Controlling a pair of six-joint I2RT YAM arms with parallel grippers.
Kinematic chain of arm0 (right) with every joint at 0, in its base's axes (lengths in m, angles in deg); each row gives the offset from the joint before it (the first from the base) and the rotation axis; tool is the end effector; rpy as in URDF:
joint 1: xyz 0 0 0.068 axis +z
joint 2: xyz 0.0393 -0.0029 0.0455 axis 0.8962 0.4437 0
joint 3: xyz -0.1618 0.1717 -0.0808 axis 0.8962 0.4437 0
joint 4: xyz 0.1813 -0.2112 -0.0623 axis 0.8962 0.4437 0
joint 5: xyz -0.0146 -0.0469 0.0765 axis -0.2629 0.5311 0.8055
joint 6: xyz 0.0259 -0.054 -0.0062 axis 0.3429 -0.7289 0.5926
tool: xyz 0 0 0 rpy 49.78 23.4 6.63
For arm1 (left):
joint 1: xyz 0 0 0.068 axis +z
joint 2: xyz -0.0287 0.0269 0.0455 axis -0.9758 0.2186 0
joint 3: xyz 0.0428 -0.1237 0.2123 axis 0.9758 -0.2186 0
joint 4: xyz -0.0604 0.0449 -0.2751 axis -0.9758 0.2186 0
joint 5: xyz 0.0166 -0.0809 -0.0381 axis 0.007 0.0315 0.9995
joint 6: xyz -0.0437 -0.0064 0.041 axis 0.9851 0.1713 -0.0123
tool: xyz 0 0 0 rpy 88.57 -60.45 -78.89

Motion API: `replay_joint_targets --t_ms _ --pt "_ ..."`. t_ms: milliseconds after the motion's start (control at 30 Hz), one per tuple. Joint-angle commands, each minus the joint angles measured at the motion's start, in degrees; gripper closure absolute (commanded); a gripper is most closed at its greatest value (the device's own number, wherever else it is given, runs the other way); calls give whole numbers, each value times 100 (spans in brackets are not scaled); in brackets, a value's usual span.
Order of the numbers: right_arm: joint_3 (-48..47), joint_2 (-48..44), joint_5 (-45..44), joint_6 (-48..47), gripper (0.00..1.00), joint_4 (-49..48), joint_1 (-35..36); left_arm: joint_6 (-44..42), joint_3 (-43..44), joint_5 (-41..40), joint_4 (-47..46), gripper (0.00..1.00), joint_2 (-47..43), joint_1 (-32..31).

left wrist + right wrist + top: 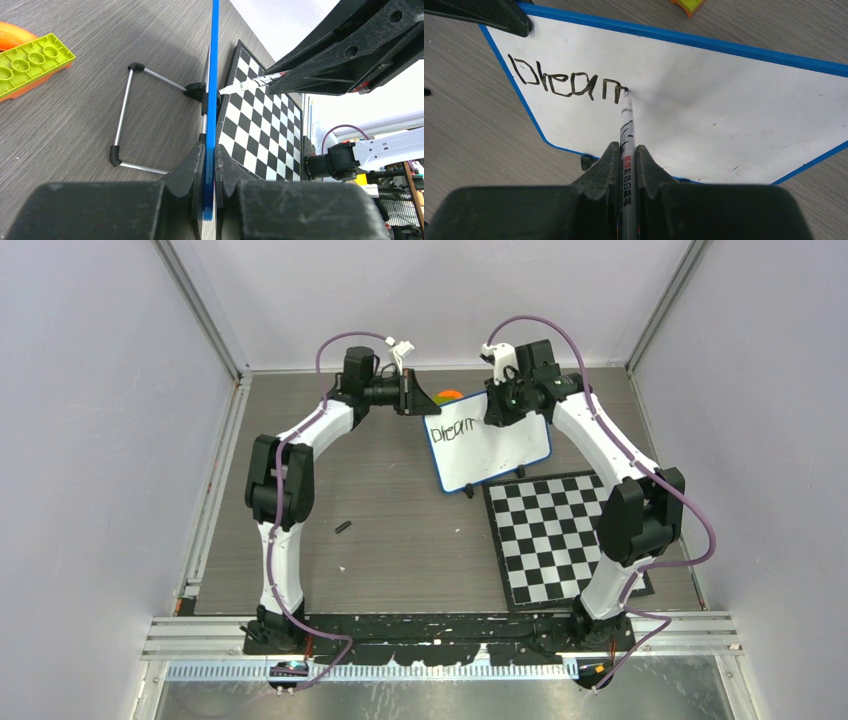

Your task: Write a sentence on the whiteboard

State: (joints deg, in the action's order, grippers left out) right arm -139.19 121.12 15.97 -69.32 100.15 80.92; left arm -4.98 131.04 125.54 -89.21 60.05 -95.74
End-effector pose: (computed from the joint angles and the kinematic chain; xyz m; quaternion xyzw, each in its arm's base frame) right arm 0.4024 0.1371 0.2891 -0.2608 0.8819 0.1462 0.3645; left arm 0.4713 -0.1965 0.2193 0.2220 0.7405 -0.5578 0.3020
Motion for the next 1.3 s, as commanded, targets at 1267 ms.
replay_joint_targets --t_ms 1267 --pt "-73 -564 203 64 100 37 -57 -454 -24 97 757 100 -195 -140"
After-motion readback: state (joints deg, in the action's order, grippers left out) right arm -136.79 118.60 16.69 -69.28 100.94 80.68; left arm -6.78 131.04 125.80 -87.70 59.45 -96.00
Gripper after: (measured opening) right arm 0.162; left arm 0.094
